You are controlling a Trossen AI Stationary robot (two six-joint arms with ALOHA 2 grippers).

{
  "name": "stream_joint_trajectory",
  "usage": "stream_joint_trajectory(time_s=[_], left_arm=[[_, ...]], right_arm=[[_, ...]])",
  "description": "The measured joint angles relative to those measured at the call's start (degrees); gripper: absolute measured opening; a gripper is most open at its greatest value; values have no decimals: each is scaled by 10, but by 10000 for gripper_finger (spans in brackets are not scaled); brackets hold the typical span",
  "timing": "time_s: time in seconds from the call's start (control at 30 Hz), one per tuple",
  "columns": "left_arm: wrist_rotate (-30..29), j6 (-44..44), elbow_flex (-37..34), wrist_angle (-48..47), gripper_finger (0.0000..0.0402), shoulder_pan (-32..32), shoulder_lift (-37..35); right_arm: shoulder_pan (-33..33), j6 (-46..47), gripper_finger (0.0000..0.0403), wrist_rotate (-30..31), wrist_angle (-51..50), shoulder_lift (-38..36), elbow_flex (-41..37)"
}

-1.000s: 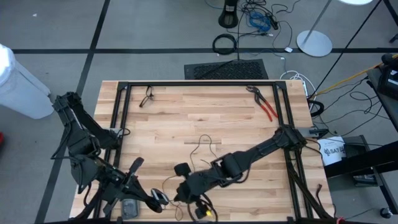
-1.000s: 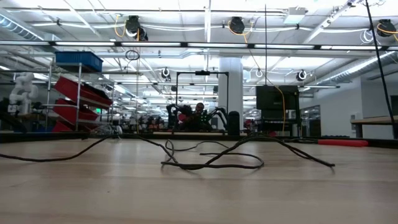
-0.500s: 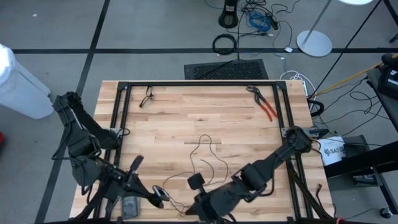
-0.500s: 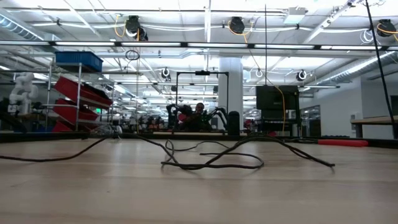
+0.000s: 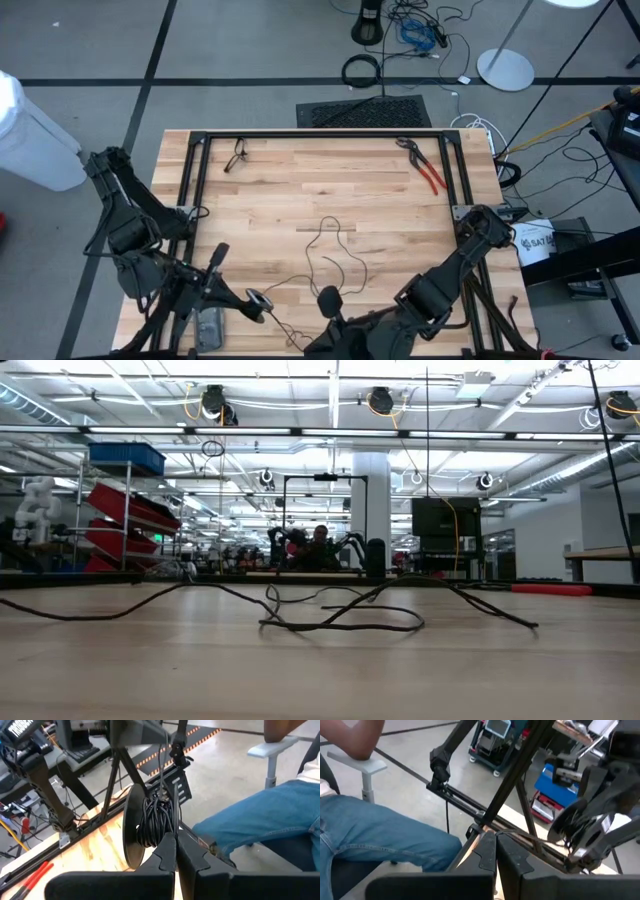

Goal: Coil cords
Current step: Coil the black wire onto the spool

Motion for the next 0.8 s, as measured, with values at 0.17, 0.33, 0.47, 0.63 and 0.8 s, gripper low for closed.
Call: stream_joint_trajectory(time_s=[0.17,0.33,0.47,0.63,0.8], left_arm=[[0,-14,0,-13,2,0,0],[10,-29,0,-22,2,1,0],[48,-23,-7,-2,2,16,3],[101,-14,-7,16,2,43,18],[170,-9,-7,19,2,73,38]], right_arm=[[14,-14,0,26,10,0,13],[25,-41,0,79,21,0,14],[17,-45,0,76,33,0,14],[-1,-70,0,76,59,3,14],[-21,-94,0,78,70,14,13]])
